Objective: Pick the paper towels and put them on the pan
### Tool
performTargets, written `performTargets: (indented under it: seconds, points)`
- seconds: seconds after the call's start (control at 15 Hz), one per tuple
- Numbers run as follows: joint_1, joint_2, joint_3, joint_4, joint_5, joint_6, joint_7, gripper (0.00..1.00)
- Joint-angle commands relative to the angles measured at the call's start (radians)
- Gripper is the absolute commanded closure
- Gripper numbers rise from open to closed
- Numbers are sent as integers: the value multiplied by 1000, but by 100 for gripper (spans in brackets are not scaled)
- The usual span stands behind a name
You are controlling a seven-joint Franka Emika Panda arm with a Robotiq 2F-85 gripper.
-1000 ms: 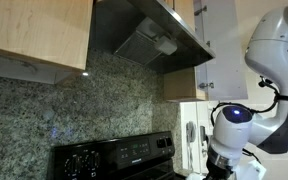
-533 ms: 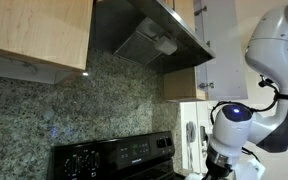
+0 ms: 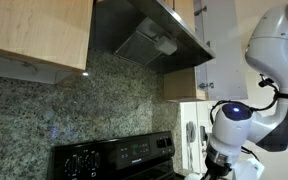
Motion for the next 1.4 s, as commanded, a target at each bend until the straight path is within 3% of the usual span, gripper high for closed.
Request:
performTargets:
  seconds: [0.0, 0.13, 0.6, 1.13, 1.33]
  points:
    - [0, -6, 4, -10, 12, 13, -14, 84]
    - [2, -24, 9, -26, 4, 13, -3, 84]
    - [12, -104, 47, -105, -84, 7, 62, 100]
    - [1, -178, 98, -186, -217, -4, 201, 99]
    - [-11, -245, 122, -242, -318, -11, 329, 99]
